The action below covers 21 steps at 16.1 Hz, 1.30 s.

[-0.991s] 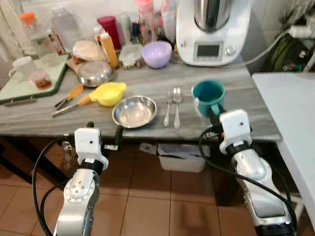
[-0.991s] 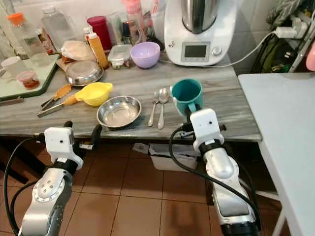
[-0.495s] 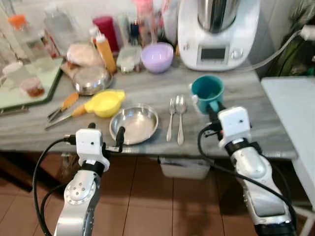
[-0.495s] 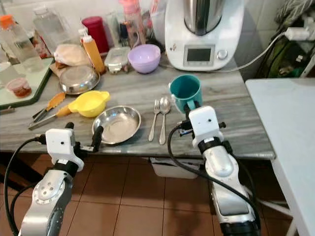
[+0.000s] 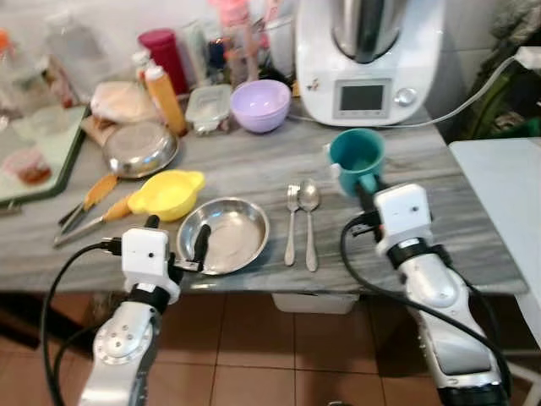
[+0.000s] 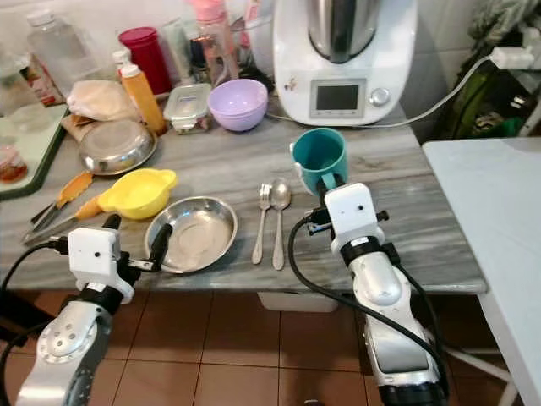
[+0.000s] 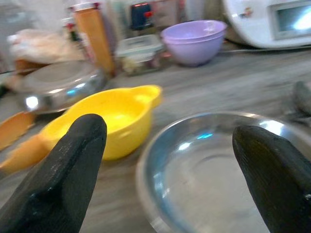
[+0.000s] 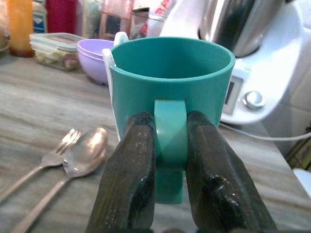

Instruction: Setting the table

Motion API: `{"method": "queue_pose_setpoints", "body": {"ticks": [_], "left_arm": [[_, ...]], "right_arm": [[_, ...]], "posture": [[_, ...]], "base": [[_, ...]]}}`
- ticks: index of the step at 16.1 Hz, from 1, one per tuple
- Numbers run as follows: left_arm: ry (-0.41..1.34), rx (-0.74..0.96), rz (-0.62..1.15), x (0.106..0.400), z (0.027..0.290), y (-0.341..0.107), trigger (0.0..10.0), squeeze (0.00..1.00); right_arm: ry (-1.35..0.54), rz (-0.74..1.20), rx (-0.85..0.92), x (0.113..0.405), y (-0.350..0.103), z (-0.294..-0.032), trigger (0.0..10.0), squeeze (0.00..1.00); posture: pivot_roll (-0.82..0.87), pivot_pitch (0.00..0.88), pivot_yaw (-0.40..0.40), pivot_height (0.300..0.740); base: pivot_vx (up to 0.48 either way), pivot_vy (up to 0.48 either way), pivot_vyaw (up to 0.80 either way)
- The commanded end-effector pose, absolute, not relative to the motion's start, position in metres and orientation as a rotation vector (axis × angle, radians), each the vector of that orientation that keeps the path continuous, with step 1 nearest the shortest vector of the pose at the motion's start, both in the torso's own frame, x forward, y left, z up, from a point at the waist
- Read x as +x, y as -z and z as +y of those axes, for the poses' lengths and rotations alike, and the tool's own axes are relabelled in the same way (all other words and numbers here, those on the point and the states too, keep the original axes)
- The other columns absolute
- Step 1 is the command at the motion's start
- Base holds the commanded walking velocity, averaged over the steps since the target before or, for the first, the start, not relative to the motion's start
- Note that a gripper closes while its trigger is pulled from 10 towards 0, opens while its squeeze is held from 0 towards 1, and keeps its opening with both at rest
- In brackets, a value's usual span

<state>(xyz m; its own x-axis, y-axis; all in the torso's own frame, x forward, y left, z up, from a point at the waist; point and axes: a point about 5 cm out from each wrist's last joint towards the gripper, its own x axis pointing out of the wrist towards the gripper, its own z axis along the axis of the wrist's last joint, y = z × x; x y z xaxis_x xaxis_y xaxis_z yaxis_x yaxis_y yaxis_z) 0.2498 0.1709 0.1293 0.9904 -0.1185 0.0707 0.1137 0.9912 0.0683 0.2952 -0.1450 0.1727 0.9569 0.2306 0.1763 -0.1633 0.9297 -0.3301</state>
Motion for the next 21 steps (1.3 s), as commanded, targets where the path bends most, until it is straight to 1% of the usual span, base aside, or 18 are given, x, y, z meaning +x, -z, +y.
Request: {"method": "queue_pose_setpoints", "body": {"ticks": [1,4,6,8,9,11,14,18,21], "left_arm": [[0.104,0.082,-0.06,0.245,0.183,-0.13,10.0,0.0],[0.162,0.079,-0.029,0.239,0.188,-0.129,10.0,0.0],[0.212,0.09,-0.011,0.235,0.198,-0.132,10.0,0.0],[0.248,0.113,0.011,0.23,0.203,-0.134,10.0,0.0],[0.268,0.11,0.021,0.228,0.202,-0.134,10.0,0.0],[0.317,0.093,0.036,0.223,0.196,-0.135,10.0,0.0],[0.389,0.076,0.059,0.215,0.191,-0.137,10.0,0.0],[0.381,0.072,0.073,0.21,0.192,-0.138,10.0,0.0],[0.374,0.065,0.07,0.207,0.189,-0.14,10.0,0.0]], "right_arm": [[-0.246,-0.256,-0.301,0.294,-0.182,-0.133,10.0,0.0],[-0.247,-0.257,-0.271,0.299,-0.187,-0.134,10.0,0.0],[-0.263,-0.264,-0.27,0.304,-0.192,-0.133,10.0,0.0],[-0.255,-0.232,-0.172,0.319,-0.198,-0.14,10.0,0.0],[-0.278,-0.24,-0.182,0.326,-0.203,-0.139,10.0,0.0],[-0.309,-0.214,-0.1,0.336,-0.208,-0.137,10.0,0.0],[-0.402,-0.203,-0.08,0.349,-0.213,-0.124,10.0,0.0],[-0.5,-0.171,-0.034,0.36,-0.212,-0.105,10.0,0.0],[-0.513,-0.153,-0.033,0.362,-0.206,-0.103,10.0,0.0]], "posture": [[-0.23,0.128,0.111,0.74],[-0.22,0.138,0.114,0.74],[-0.21,0.152,0.122,0.74],[-0.19,0.174,0.132,0.74],[-0.18,0.184,0.138,0.74],[-0.17,0.189,0.141,0.74],[-0.15,0.201,0.148,0.74],[-0.12,0.199,0.136,0.74],[-0.11,0.199,0.13,0.74]], "base": [[0.0,0.0,0.0],[0.0,0.0,0.0],[0.0,0.0,0.0],[0.0,0.0,0.0],[0.0,0.0,0.0],[0.0,0.0,0.0],[0.0,0.0,0.0],[0.0,0.0,0.0],[0.0,0.0,0.0]]}}
